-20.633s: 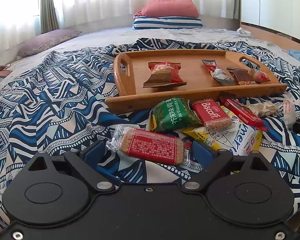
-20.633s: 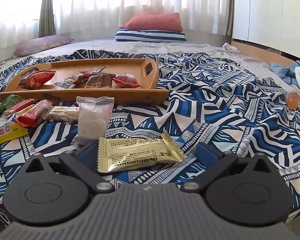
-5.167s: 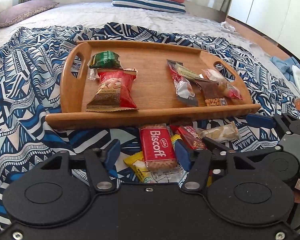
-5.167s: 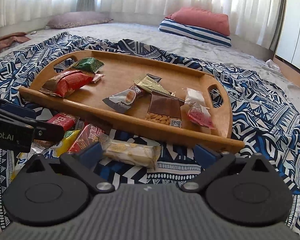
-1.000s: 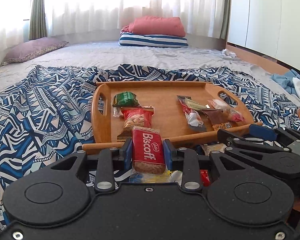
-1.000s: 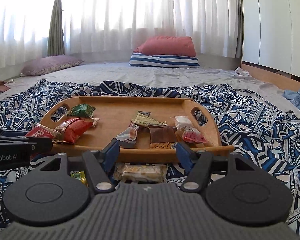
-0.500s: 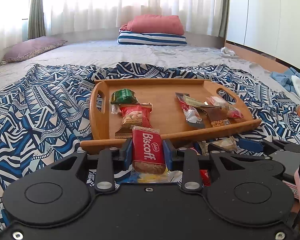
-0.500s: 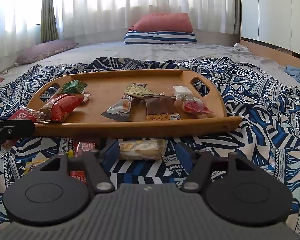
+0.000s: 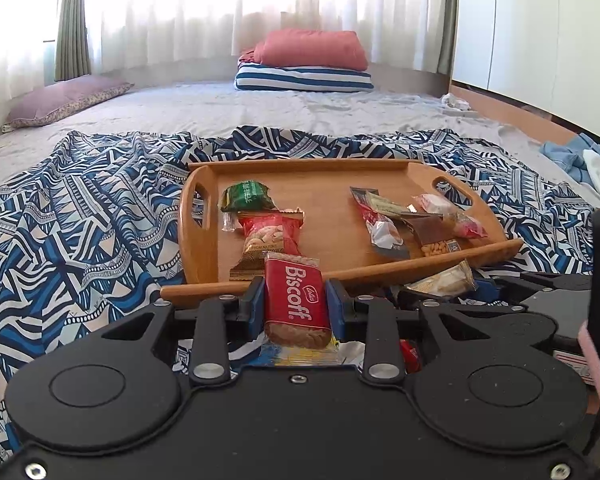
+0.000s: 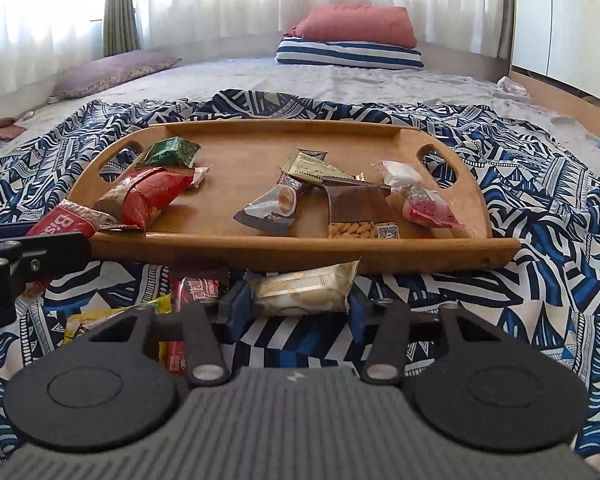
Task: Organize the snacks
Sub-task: 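Carry the Biscoff packet with the left tool while the right tool carries the cream bar over the tray, then lower and open the left tool on the tray while the right tool releases the cream bar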
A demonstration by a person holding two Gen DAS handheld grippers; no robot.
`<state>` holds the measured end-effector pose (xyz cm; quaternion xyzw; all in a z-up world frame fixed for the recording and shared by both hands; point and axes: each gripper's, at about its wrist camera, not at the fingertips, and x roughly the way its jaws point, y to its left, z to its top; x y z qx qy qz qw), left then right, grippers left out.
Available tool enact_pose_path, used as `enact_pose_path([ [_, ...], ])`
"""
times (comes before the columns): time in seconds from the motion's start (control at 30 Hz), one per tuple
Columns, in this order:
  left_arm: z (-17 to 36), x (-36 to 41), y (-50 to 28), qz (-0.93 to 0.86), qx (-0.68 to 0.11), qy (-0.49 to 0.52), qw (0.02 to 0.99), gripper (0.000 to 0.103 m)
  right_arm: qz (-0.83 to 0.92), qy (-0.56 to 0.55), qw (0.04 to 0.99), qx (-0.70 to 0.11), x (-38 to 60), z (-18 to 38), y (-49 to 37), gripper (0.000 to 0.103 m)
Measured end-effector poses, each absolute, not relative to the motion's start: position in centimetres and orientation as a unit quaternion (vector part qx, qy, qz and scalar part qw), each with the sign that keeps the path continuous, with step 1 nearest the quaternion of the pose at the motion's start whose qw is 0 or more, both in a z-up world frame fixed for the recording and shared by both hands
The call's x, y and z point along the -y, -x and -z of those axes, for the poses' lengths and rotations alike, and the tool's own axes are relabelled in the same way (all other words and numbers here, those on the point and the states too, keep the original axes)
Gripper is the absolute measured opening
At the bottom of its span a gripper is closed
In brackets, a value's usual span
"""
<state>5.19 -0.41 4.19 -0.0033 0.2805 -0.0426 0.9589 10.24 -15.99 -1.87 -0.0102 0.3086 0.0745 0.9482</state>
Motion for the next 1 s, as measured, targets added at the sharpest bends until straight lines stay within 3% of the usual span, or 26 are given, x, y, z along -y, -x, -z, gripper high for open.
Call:
enact_pose_path([
  [0.47,-7.1,1.2,-11.8,0.055,-0.278,0.04,0.958,0.031,-0.062,-0.027,0.964,-0.256,19.3,-3.5,-13.0,0.05],
  [1.0,-3.0,3.4,-20.2,0.061,-0.357,0.027,0.932,0.031,-0.041,-0.095,0.935,-0.34,22.8,-2.0,-24.3,0.05],
])
